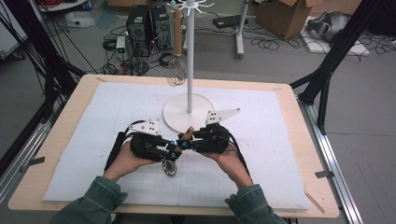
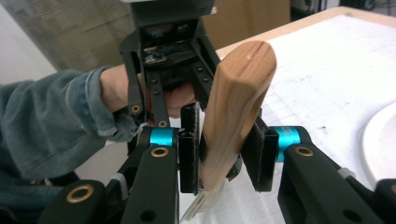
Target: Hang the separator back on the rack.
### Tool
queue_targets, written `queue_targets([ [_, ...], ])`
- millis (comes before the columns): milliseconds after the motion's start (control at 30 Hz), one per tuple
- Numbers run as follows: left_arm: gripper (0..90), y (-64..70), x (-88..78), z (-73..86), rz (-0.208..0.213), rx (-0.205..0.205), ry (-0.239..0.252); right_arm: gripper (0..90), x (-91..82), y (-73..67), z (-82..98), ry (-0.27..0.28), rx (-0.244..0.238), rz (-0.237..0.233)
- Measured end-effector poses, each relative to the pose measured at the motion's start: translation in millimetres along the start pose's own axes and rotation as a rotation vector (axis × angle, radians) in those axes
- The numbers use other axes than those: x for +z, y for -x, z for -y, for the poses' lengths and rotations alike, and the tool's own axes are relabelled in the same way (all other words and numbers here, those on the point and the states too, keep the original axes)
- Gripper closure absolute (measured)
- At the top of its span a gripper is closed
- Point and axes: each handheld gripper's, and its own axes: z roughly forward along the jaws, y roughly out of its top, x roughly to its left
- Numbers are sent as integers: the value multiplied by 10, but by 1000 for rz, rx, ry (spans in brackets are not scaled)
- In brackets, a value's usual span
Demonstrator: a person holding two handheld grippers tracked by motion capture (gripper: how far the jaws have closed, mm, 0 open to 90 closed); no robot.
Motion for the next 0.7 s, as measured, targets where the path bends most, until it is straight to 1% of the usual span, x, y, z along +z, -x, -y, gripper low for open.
queue_targets([
  [67, 698, -1, -4, -3, -18, 7, 0, 653, -7, -5, -6, 19, -5, 23],
  [100, 698, 2, -6, -2, -29, 1, 4, 644, -13, -9, -10, 27, 5, 25],
  [133, 698, -2, -9, -5, -36, 1, 7, 627, -20, -14, -13, 32, -1, 38],
  [167, 698, -2, -11, -5, -41, -4, 14, 625, -26, -21, -16, 35, 2, 52],
  [200, 698, -5, -15, -7, -48, -1, 14, 622, -27, -22, -16, 37, 2, 53],
  [233, 699, -5, -14, -11, -51, 4, 14, 617, -26, -29, -17, 35, -1, 66],
  [267, 698, 4, -6, -14, -57, -5, 20, 616, -25, -33, -18, 37, -6, 83],
  [333, 698, 8, 1, -20, -67, 0, 21, 608, -15, -35, -16, 42, 4, 88],
  [367, 699, 14, 6, -23, -79, -2, 26, 609, -9, -42, -17, 40, 4, 100],
  [433, 699, 22, 12, -34, -95, 5, 31, 616, 10, -47, -22, 51, 3, 109],
  [467, 699, 31, 13, -39, -111, 4, 36, 621, 17, -56, -26, 55, 4, 121],
  [533, 699, 32, 5, -46, -123, 5, 39, 630, 32, -70, -30, 57, 0, 133],
  [600, 698, 36, -9, -51, -143, 9, 52, 650, 42, -90, -36, 50, -16, 166],
  [700, 698, 42, -21, -59, -153, 12, 64, 675, 57, -98, -42, 58, -16, 181],
])
